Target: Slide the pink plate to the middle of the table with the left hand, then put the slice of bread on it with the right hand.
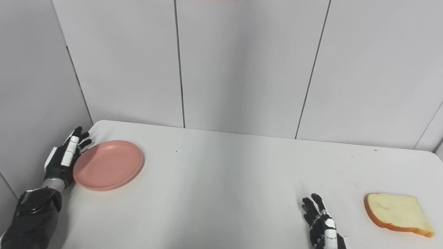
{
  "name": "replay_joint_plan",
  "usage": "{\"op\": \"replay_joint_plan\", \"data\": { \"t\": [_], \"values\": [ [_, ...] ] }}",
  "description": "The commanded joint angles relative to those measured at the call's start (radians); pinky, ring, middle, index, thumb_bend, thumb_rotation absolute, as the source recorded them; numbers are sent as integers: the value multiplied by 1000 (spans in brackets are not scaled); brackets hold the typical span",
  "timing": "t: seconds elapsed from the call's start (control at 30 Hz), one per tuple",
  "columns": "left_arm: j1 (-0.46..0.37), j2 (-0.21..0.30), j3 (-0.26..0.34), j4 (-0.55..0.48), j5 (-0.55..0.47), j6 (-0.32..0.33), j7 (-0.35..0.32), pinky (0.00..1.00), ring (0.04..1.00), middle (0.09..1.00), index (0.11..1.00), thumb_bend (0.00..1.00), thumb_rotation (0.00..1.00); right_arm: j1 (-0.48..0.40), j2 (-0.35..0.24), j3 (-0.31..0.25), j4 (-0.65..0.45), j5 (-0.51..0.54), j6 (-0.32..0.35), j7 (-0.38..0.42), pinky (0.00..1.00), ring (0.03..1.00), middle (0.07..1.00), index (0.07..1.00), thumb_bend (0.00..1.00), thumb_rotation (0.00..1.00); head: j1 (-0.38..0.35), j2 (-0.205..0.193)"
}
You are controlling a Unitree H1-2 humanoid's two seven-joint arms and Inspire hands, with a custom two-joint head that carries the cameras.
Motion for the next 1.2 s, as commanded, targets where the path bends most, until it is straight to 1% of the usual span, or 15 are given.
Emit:
{"op": "replay_joint_plan", "data": {
  "t": [0.0, 0.13, 0.33, 0.43, 0.5, 0.73, 0.83, 0.97, 1.0, 1.1, 1.17],
  "values": [
    [-19, 7, -8, -32, 10, 2, -14, 789, 907, 913, 919, 962, 822, 85, 13, 5, 106, -2, 20, 2, 970, 924, 888, 927, 704, 1000, 1, 0],
    [-9, -5, -15, -58, 3, 12, -25, 793, 892, 904, 924, 945, 820, 86, 16, 4, 101, 3, 23, 1, 969, 920, 884, 927, 710, 1000, -6, 5],
    [8, -31, -12, -97, -12, 20, -47, 793, 881, 900, 933, 982, 803, 89, 14, 8, 97, -5, 24, -1, 954, 919, 884, 930, 719, 1000, -10, 8],
    [14, -50, -14, -116, -11, 22, -50, 783, 890, 915, 929, 952, 815, 90, 14, 8, 96, -7, 22, 0, 950, 918, 884, 930, 726, 1000, -11, 9],
    [13, -64, -13, -121, -14, 28, -50, 782, 888, 912, 931, 953, 812, 89, 14, 7, 97, -5, 21, 1, 950, 918, 885, 930, 726, 1000, -13, 10],
    [7, -105, -20, -103, -6, 15, -43, 784, 908, 920, 930, 967, 818, 94, 15, 12, 89, -6, 25, 3, 945, 913, 882, 926, 718, 1000, -21, 16],
    [11, -118, -24, -110, -4, 14, -47, 785, 898, 919, 923, 963, 812, 97, 18, 12, 86, -5, 23, 4, 944, 912, 878, 923, 724, 1000, -25, 16],
    [11, -137, -28, -121, -6, 10, -51, 793, 898, 910, 922, 957, 797, 99, 18, 12, 81, -9, 31, 0, 939, 906, 871, 923, 724, 1000, -28, 19],
    [12, -140, -29, -128, -5, 11, -50, 779, 896, 908, 925, 942, 805, 99, 18, 12, 81, -9, 33, 1, 937, 904, 870, 925, 720, 1000, -28, 19],
    [16, -155, -30, -152, -11, 27, -50, 770, 890, 907, 929, 921, 817, 102, 18, 11, 75, -5, 39, 2, 934, 903, 869, 923, 718, 1000, -34, 23],
    [18, -162, -27, -161, -17, 35, -53, 790, 894, 911, 933, 915, 812, 103, 19, 11, 75, -1, 39, 4, 935, 903, 867, 923, 722, 1000, -42, 20]
  ]
}}
